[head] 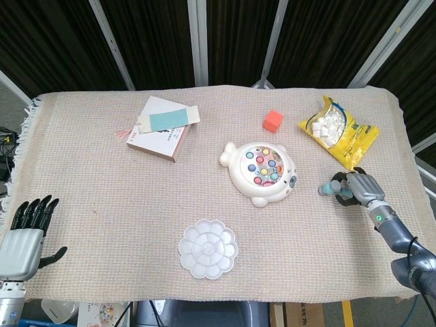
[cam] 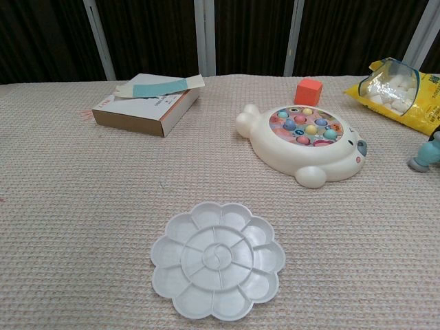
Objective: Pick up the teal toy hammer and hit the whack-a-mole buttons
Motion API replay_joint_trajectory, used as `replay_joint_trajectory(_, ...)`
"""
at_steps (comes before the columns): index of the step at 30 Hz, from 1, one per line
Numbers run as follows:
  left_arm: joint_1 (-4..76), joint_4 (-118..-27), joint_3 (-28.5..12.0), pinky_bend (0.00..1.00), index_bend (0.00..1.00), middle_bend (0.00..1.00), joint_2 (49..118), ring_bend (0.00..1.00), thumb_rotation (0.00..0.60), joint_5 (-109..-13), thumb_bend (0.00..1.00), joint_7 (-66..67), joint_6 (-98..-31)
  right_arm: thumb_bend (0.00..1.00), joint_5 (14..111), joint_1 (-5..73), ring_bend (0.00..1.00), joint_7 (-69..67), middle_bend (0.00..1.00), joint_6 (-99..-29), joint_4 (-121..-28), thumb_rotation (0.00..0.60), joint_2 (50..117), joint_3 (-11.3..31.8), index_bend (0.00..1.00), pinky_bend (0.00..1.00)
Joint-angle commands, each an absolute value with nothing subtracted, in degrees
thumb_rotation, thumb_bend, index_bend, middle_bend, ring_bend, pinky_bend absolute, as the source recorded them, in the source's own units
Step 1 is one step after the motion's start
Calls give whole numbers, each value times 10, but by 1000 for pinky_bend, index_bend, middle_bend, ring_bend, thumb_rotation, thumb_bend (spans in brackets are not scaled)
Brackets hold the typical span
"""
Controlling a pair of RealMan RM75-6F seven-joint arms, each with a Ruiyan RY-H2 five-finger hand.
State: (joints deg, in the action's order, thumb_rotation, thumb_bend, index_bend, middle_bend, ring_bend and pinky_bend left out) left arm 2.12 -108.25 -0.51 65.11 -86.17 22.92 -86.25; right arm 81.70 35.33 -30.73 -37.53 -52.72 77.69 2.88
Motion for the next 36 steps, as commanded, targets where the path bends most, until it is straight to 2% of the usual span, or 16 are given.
replay_joint_trajectory(1, 21, -1082, -5, 0, 0, 0, 651, 0, 600, -862, 154, 229, -862, 462, 812, 355, 266, -301, 366, -373, -532, 600, 775, 31, 352, 80)
replay_joint_trajectory(15, 23, -1077, -6, 0, 0, 0, 653, 0, 600, -857, 154, 223, -860, 501, 791, 352, 294, -276, 401, -368, -536, 600, 780, 34, 392, 86)
replay_joint_trajectory(36, 25, -1075, -6, 0, 0, 0, 655, 0, 600, -853, 154, 223, -859, 566, 792, 352, 371, -278, 509, -371, -527, 600, 789, 33, 529, 100)
